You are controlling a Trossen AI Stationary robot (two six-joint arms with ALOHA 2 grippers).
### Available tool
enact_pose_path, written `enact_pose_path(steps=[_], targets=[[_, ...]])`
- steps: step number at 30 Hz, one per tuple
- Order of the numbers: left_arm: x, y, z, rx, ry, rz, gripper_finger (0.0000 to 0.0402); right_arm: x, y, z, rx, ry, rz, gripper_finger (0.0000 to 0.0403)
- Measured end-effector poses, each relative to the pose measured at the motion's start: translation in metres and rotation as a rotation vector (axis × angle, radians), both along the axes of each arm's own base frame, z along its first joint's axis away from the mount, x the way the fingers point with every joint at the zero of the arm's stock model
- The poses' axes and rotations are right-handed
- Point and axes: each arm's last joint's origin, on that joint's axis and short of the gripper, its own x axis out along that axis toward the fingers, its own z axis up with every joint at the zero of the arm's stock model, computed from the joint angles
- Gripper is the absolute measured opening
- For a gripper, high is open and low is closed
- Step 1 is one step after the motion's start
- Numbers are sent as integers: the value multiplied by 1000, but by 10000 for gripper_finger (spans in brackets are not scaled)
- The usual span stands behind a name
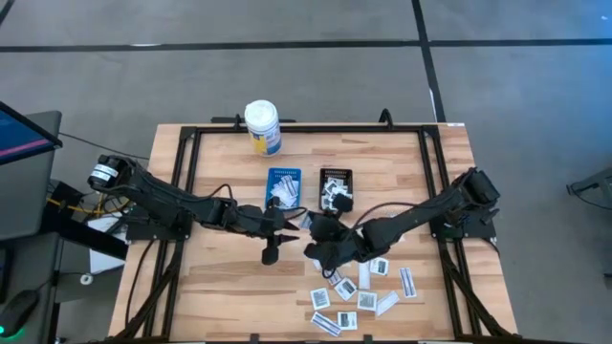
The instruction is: Pick & Place First Aid Supplies
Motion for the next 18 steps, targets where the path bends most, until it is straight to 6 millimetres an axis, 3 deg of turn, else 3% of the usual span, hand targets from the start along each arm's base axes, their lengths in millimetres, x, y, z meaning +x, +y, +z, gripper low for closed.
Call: enact_pose_path(steps=[18], targets=[[-3,5,-11,-48,-12,71,115,5,-4,-1,28,78,115,8]])
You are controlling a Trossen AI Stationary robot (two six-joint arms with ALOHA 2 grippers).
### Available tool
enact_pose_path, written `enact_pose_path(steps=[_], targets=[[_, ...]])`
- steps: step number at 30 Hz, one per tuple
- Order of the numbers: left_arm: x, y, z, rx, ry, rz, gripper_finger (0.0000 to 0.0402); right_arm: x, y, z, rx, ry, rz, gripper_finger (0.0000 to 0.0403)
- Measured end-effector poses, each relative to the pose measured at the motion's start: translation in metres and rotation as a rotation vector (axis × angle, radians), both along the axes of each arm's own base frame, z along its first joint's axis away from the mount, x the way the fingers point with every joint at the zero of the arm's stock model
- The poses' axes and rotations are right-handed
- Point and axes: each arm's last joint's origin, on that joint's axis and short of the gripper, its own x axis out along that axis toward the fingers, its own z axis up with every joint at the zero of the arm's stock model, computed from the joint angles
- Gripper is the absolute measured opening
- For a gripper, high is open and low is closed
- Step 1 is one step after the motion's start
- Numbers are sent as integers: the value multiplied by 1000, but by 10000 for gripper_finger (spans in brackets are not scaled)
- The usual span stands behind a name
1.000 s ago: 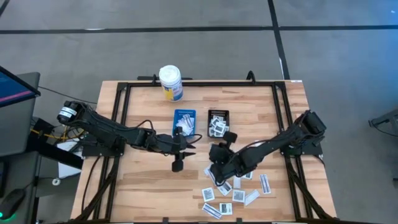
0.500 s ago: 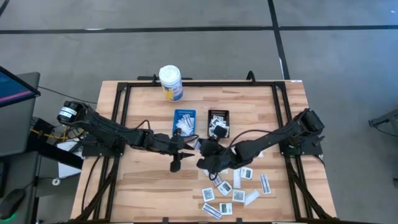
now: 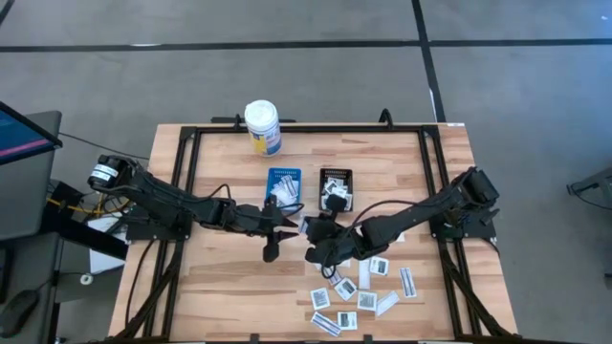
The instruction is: Pick & Place First Aid Supplies
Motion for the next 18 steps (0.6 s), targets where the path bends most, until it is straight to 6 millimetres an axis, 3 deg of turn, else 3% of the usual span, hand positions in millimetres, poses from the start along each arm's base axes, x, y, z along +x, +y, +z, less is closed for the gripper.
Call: enact_pose_path(steps=[7,14,18], targets=[[0,1,0,6,-2,24,115,3,3,1,38,-2,67,8],[0,1,0,6,-2,23,115,11,5,12,31,-114,93,8],[0,0,0,6,-2,23,95,12,5,12,26,-114,96,8]])
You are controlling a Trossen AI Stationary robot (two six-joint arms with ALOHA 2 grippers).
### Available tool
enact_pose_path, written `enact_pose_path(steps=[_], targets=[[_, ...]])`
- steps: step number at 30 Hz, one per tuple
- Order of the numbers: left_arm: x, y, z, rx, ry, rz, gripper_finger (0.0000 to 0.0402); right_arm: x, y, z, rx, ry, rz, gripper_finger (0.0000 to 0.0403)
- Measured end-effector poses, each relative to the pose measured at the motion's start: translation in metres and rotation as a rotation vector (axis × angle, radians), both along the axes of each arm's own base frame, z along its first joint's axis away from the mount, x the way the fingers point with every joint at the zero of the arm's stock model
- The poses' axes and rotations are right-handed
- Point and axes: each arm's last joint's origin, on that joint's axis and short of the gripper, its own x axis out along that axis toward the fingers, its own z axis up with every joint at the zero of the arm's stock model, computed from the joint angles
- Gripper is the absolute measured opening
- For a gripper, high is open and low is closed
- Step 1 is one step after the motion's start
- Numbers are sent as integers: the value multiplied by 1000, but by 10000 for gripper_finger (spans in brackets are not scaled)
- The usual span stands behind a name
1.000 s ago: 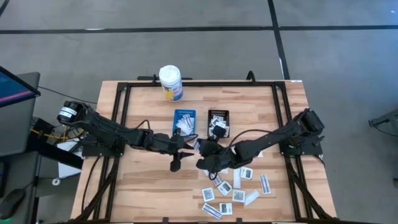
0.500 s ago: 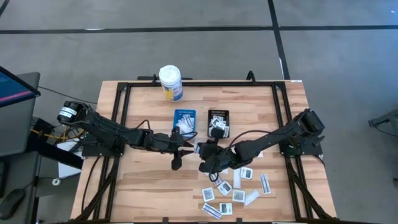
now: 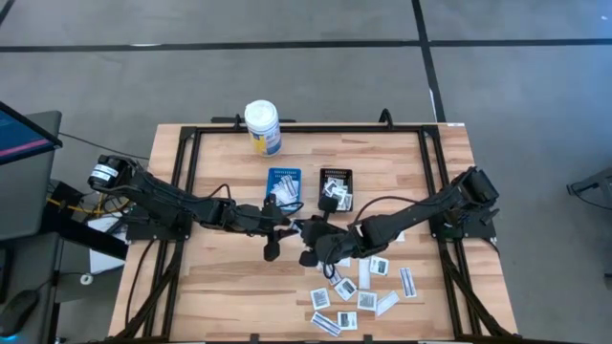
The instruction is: Pick & Place First Aid Supplies
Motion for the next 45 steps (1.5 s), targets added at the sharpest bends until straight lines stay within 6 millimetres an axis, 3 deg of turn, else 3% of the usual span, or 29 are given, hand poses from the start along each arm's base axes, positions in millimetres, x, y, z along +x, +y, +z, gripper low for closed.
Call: enact_pose_path(steps=[7,16,19,22,30,40,45], targets=[[0,0,0,7,1,-2,8,-2,-1,-4,-10,45,0,20],[-3,3,-10,18,30,5,6,-6,3,-5,-29,69,14,92],[-4,0,-12,72,39,-113,7,-7,4,-7,-27,90,14,118],[-5,-7,-12,115,33,-242,6,-8,4,-8,38,91,19,145],[-7,-11,-12,200,16,-358,6,-1,3,-8,241,112,200,203],[-8,-9,-18,230,79,-368,6,0,5,-7,293,104,231,218],[-7,-4,-18,252,86,-255,8,1,7,-5,341,93,296,216]])
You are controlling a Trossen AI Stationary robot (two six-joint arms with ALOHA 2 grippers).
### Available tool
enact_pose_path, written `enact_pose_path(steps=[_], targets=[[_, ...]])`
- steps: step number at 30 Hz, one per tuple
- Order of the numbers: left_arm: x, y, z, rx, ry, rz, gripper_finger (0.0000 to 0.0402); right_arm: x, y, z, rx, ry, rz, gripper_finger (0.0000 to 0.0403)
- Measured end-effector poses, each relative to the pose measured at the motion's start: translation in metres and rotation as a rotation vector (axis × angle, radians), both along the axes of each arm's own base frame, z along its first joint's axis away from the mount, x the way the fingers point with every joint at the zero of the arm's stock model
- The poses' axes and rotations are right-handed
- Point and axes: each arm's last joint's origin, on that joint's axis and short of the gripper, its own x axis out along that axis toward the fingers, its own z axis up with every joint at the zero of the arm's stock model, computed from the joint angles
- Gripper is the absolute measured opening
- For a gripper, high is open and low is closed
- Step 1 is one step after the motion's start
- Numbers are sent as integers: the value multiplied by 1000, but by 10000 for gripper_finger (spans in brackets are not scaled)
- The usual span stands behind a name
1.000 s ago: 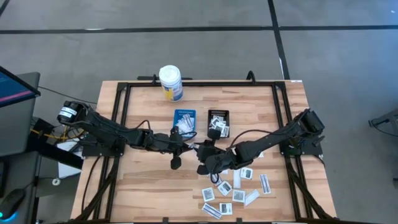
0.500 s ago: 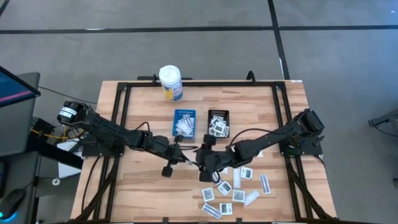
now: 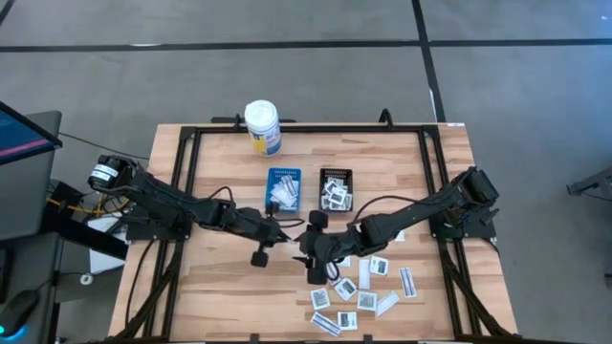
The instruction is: Pick & Place First Aid Supplies
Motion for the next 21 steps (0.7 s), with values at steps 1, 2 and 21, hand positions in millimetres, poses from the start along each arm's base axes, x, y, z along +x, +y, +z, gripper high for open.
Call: enact_pose_path(steps=[1,2,21], targets=[[0,0,0,3,-1,10,8,0,0,0,-3,4,-1,216],[0,0,0,3,-1,11,7,0,0,-1,-5,8,-1,216],[2,-6,10,-120,-94,26,7,2,-11,0,-97,-10,-88,192]])
